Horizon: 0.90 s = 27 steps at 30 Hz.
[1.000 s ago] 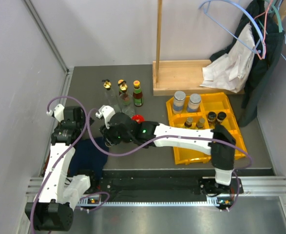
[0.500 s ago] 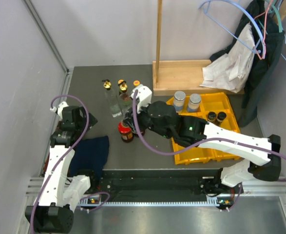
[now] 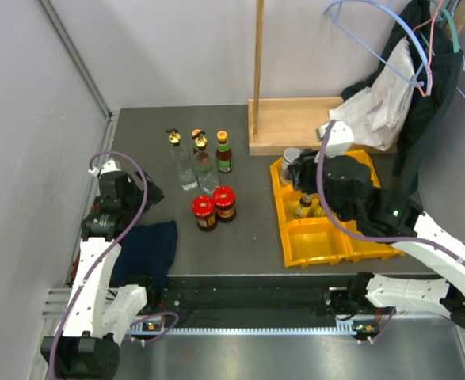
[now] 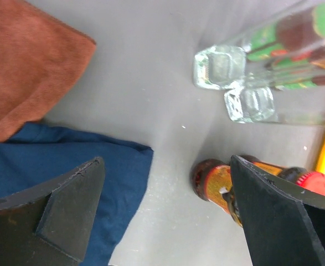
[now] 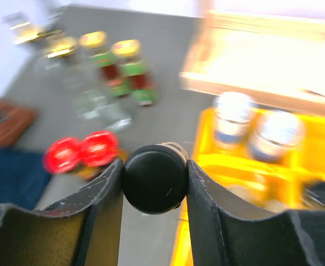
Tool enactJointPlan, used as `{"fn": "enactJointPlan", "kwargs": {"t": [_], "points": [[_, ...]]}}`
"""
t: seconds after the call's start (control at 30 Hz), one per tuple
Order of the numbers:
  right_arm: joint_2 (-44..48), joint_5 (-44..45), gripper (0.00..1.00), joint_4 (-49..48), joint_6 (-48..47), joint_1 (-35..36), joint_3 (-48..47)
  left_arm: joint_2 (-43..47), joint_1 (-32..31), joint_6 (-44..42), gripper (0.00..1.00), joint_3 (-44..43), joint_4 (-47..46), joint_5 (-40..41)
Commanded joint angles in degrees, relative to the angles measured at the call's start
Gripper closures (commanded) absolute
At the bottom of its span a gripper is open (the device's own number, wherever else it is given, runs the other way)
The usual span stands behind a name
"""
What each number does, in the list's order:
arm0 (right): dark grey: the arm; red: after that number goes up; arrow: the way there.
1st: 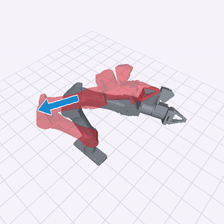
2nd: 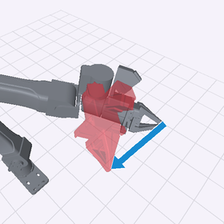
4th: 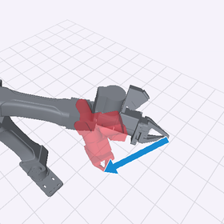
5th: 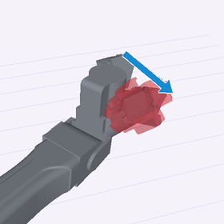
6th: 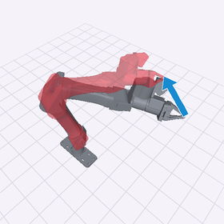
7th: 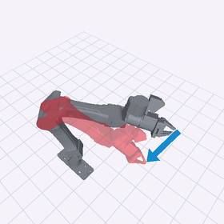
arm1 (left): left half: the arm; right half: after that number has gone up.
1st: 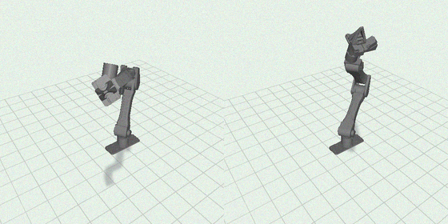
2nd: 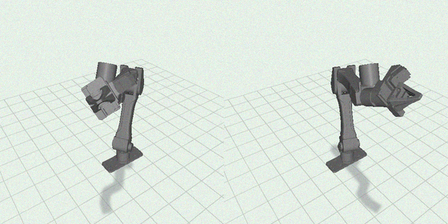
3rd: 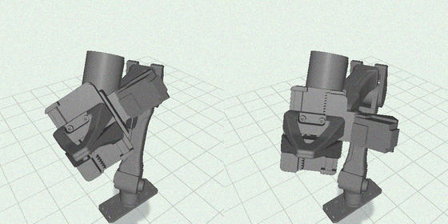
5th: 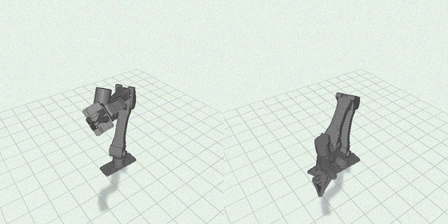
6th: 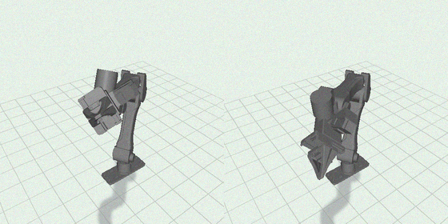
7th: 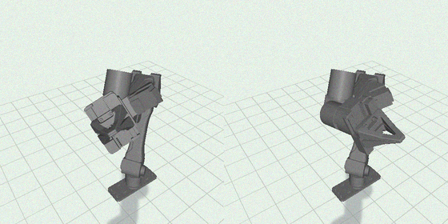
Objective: Organize the condiment bottles
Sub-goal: Place the bottle in the storage box.
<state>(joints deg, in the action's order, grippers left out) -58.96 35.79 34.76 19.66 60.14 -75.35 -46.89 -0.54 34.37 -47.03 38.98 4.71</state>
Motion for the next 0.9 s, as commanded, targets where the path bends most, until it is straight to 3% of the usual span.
{"fn": "enactJointPlan", "kwargs": {"t": [0.0, 0.2, 0.4, 0.53, 0.87], "points": [[4.5, 6.0, 1.00, 7.8, 5.9, -8.2, 2.5, 0.0, 0.2, -0.9, 0.01, -2.0, -3.7, -3.8], [7.5, 5.4, 1.00, 15.5, 12.8, -25.6, 6.0, -0.1, 0.2, -1.2, 0.01, -1.9, -4.1, -4.4], [9.7, -4.2, 1.00, 15.6, 18.1, -43.2, 12.6, -0.4, 0.2, -1.7, 0.01, -2.4, -4.2, -4.4], [10.7, -7.6, 1.00, 14.5, 18.8, -48.5, 16.2, -0.5, 0.2, -2.1, 0.01, -2.5, -3.7, -4.1], [9.0, -7.7, 1.00, 11.3, 18.3, -52.1, 19.9, -1.3, 0.2, -2.1, 0.01, -2.5, -4.3, -4.4]]}}
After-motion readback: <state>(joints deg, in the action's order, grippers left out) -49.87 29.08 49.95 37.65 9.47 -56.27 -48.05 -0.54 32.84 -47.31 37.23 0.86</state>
